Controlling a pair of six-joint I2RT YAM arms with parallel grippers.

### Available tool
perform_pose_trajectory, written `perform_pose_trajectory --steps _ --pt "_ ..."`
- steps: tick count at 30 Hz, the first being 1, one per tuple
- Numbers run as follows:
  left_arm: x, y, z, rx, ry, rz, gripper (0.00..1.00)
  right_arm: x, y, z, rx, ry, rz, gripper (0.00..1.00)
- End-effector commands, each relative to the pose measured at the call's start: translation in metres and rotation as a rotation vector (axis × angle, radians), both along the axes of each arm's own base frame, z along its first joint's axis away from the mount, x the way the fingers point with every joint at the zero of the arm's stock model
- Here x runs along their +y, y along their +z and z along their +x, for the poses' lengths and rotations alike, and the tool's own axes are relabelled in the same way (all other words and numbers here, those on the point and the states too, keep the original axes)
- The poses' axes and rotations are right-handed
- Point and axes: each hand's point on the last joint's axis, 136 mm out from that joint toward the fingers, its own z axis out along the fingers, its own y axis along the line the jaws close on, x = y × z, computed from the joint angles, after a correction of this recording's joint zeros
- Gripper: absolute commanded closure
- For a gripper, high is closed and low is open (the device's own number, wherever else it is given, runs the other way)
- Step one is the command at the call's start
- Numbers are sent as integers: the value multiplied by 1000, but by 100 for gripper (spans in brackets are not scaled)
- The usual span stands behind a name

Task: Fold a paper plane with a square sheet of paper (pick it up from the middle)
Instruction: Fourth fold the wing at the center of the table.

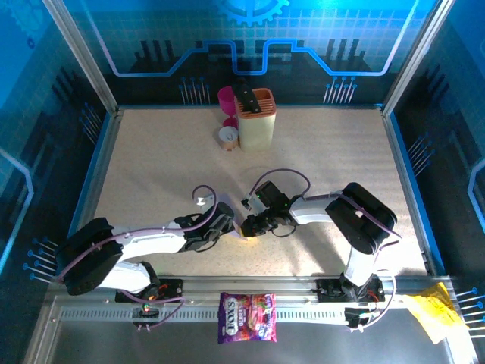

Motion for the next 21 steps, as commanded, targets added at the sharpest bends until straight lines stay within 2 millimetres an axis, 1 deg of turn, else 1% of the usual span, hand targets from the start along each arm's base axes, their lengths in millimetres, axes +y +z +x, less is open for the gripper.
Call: perform_pose_trajectory --steps 1,7,21 --pt "-10 7 7 -18 -27 -13 100 -39 -49 -35 141 -13 -196 100" --pt "-9 3 11 -10 -21 -5 100 -39 -51 -35 142 -14 -197 100" --pt "-12 7 17 -30 -25 -24 100 -39 -52 -36 148 -16 -200 100"
